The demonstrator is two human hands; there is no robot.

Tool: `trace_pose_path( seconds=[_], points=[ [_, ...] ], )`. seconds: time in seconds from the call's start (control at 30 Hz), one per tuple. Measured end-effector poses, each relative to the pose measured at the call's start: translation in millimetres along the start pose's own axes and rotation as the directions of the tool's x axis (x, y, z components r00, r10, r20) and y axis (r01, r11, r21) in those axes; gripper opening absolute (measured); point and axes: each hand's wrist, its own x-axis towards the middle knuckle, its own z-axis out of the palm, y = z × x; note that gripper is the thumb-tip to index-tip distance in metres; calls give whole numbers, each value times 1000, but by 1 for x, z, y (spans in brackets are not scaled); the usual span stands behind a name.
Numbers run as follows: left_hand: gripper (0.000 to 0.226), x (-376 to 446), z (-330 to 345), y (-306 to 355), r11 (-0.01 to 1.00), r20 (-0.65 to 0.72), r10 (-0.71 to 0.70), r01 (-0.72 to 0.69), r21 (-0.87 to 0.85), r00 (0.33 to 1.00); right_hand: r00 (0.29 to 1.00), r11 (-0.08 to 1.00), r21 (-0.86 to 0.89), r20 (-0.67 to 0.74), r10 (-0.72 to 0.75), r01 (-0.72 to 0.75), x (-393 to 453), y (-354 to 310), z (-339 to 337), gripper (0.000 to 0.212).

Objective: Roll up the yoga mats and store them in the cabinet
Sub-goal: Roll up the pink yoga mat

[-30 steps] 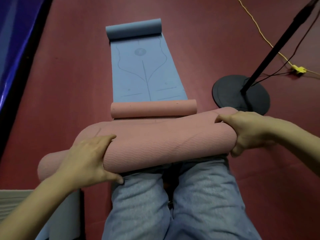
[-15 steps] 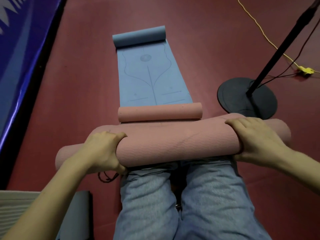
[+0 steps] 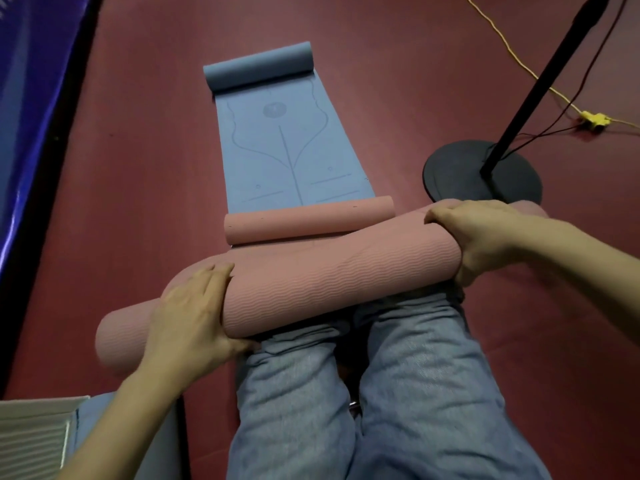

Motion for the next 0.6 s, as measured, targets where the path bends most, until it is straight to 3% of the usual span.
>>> trace_pose_path(
  seconds=[0.17,0.27,0.43,0.6],
  points=[
    [135,6,-2,-4,998,-5,46,-45,46,999,999,999,34,37,-1,0,4,-2,-7,106],
    [123,18,-8,-7,988,44,78,-83,128,996,1000,999,34,-4,-1,1,-1,-2,-2,105],
    [100,41,-34,0,991,217,57,-81,103,974,976,997,5,-204,-72,75,-9,7,26,100],
    [102,61,-48,1,995,305,60,-80,55,950,956,998,3,-286,-63,67,-7,8,35,96]
  ],
)
